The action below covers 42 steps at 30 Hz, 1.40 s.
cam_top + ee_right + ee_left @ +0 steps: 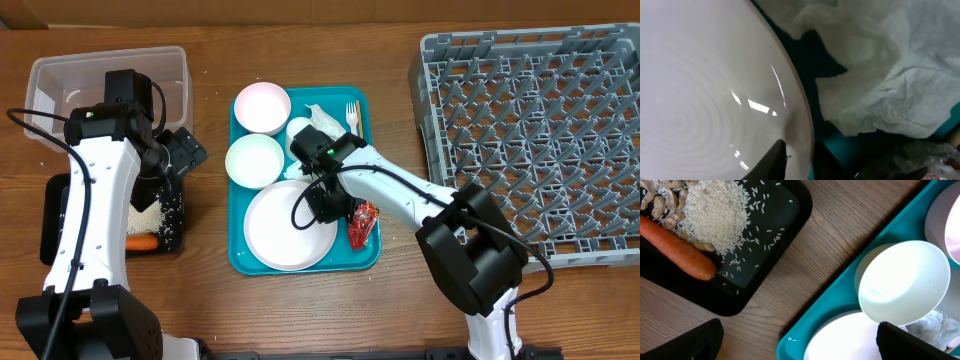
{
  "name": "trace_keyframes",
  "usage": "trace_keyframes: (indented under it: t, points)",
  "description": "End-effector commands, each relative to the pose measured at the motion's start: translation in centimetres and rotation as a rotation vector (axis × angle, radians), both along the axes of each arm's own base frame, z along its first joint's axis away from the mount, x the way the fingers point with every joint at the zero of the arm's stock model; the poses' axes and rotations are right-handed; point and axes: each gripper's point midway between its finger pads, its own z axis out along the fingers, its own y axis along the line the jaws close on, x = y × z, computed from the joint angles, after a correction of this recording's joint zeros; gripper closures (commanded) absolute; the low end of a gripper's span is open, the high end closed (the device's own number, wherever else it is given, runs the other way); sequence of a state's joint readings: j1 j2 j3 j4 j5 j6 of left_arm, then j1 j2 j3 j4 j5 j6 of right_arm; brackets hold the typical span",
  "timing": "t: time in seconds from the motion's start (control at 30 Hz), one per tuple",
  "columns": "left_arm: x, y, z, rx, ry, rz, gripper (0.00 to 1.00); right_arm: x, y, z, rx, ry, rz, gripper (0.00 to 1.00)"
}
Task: Sort waste into correct bins and load items into the dishwasher rack
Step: 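Reach the right gripper to the white plate and grasp its rim, then lift the white plate and stand it in the gray dish rack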
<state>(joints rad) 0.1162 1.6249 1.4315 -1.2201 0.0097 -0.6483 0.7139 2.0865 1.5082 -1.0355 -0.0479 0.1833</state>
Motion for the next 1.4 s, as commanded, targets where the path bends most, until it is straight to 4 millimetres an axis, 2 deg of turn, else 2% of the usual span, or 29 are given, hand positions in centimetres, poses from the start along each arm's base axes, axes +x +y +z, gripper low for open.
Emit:
trace_keyframes:
  t: [0.0, 0.13, 0.33, 0.47, 0.5, 0.53, 0.57, 0.63, 0.67, 0.73, 0.8, 0.83, 0.87, 1.0, 1.07, 1.1, 1.13, 1.2, 1.27, 1.37]
  points:
    - [-0.1, 0.5, -0.2, 0.015, 0.012, 0.013, 0.0, 0.2, 0.3, 0.9, 0.005, 0.004, -0.001, 0.86]
    - [-0.1, 0.5, -0.2, 0.015, 0.012, 0.013, 0.0, 0.4, 0.4, 2.5, -0.002, 0.012, -0.002, 0.96]
    - [-0.1, 0.5, -0.2, 0.015, 0.011, 0.013, 0.0, 0.1, 0.2, 4.7, -0.022, 0.034, -0.002, 0.96]
    - [-0.1, 0.5, -0.2, 0.015, 0.011, 0.013, 0.0, 1.0, -0.4, 8.8, -0.036, 0.002, -0.013, 0.96]
    - [-0.1, 0.5, -0.2, 0.015, 0.013, 0.013, 0.0, 1.7, -1.0, 10.9, -0.045, -0.03, -0.024, 0.96]
    - [-0.2, 0.5, -0.2, 0.015, 0.014, 0.013, 0.0, 2.1, -1.4, 12.0, -0.047, -0.047, -0.033, 0.96]
    - [-0.2, 0.5, -0.2, 0.015, 0.015, 0.013, 0.0, 3.0, -2.6, 14.5, -0.045, -0.09, -0.057, 0.96]
    - [-0.2, 0.5, -0.2, 0.015, 0.015, 0.013, 0.0, 4.3, -4.6, 18.0, -0.017, -0.144, -0.094, 0.96]
    - [-0.2, 0.5, -0.2, 0.015, 0.015, 0.013, 0.0, 4.8, -5.4, 19.0, -0.006, -0.164, -0.111, 0.96]
    - [-0.2, 0.5, -0.2, 0.015, 0.015, 0.013, 0.0, 6.6, -9.0, 22.2, 0.009, -0.238, -0.192, 0.96]
    - [-0.2, 0.5, -0.2, 0.015, 0.014, 0.013, 0.0, 8.6, -13.8, 25.0, 0.005, -0.33, -0.317, 0.96]
    - [-0.2, 0.5, -0.2, 0.015, 0.014, 0.013, 0.0, 9.6, -16.3, 26.2, -0.002, -0.379, -0.381, 0.96]
    - [-0.1, 0.5, -0.2, 0.015, 0.014, 0.013, 0.0, 11.0, -20.2, 27.7, -0.023, -0.452, -0.479, 0.96]
    - [-0.2, 0.5, -0.2, 0.015, 0.014, 0.013, 0.0, 13.9, -31.8, 29.8, -0.155, -0.621, -0.747, 0.96]
    - [-0.2, 0.6, -0.2, 0.016, 0.014, 0.013, 0.0, 14.7, -35.9, 30.3, -0.194, -0.679, -0.839, 0.96]
    - [-0.2, 0.6, -0.2, 0.016, 0.014, 0.013, 0.0, 15.6, -39.3, 30.7, -0.21, -0.732, -0.905, 0.96]
    - [-0.2, 0.5, -0.2, 0.015, 0.014, 0.013, 0.0, 16.1, -41.7, 30.9, -0.222, -0.768, -0.945, 0.96]
    - [-0.1, 0.6, -0.2, 0.016, 0.013, 0.013, 0.0, 17.0, -45.2, 30.9, -0.259, -0.812, -0.964, 0.96]
    - [-0.1, 0.6, -0.2, 0.016, 0.011, 0.013, 0.0, 17.4, -47.9, 30.5, -0.32, -0.837, -0.986, 0.96]
    - [-0.1, 0.6, -0.2, 0.016, 0.01, 0.013, 0.0, 18.7, -50.6, 29.5, -0.371, -0.863, -0.996, 0.96]
